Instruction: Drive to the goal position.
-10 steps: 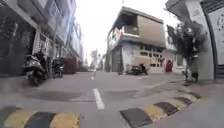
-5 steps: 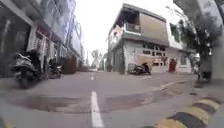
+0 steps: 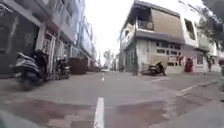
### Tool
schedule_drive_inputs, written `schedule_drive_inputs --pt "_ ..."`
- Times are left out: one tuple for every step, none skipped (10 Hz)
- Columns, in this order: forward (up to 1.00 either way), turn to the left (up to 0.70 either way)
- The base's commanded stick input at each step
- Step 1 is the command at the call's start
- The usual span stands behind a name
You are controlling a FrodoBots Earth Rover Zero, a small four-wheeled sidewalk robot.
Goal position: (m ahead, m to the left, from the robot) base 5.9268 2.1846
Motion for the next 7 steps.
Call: schedule_drive_inputs --pt "1.00 0.00" --pt "1.00 0.00" --pt "1.00 0.00" --pt "1.00 0.00" --pt "1.00 0.00" --pt "1.00 0.00" --pt "1.00 0.00"
